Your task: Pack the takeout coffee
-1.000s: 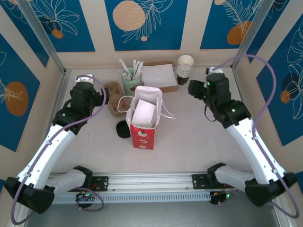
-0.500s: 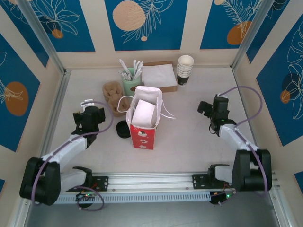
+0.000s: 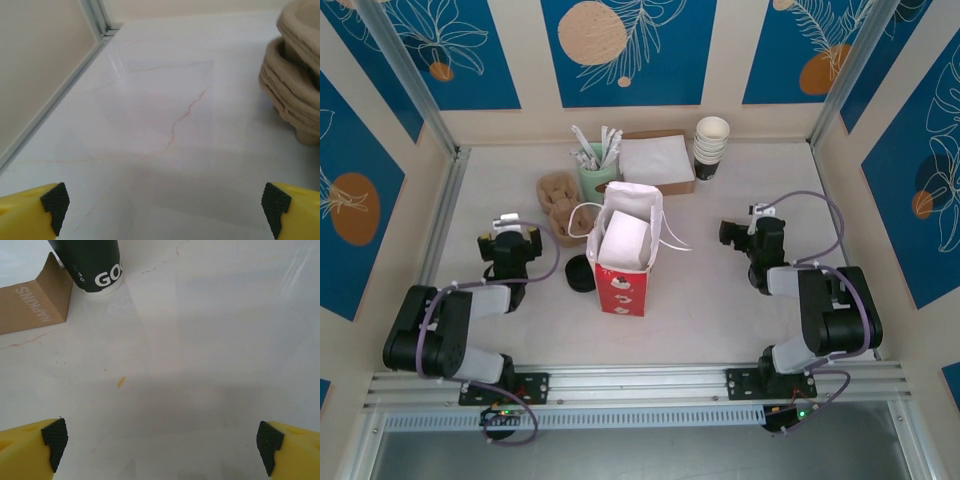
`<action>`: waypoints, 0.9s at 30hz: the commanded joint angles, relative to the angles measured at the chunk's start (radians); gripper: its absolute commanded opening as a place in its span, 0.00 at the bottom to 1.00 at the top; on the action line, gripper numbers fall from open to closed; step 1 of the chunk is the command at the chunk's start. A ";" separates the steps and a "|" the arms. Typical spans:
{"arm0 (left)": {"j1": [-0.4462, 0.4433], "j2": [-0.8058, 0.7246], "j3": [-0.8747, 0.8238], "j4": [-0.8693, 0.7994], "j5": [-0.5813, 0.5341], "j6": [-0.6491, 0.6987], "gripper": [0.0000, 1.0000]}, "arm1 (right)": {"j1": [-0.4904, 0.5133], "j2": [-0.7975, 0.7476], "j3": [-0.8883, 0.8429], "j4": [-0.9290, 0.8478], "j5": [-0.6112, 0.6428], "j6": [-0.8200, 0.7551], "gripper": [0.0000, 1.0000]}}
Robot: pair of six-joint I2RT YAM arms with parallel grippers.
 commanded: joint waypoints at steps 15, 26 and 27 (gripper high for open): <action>0.042 0.105 0.010 0.151 0.215 0.055 1.00 | -0.019 0.018 -0.031 0.164 -0.108 -0.045 0.99; 0.041 0.107 0.016 0.140 0.238 0.064 1.00 | -0.019 0.018 -0.031 0.164 -0.108 -0.045 0.99; 0.040 0.105 0.016 0.141 0.238 0.064 1.00 | -0.019 0.018 -0.032 0.164 -0.108 -0.045 0.99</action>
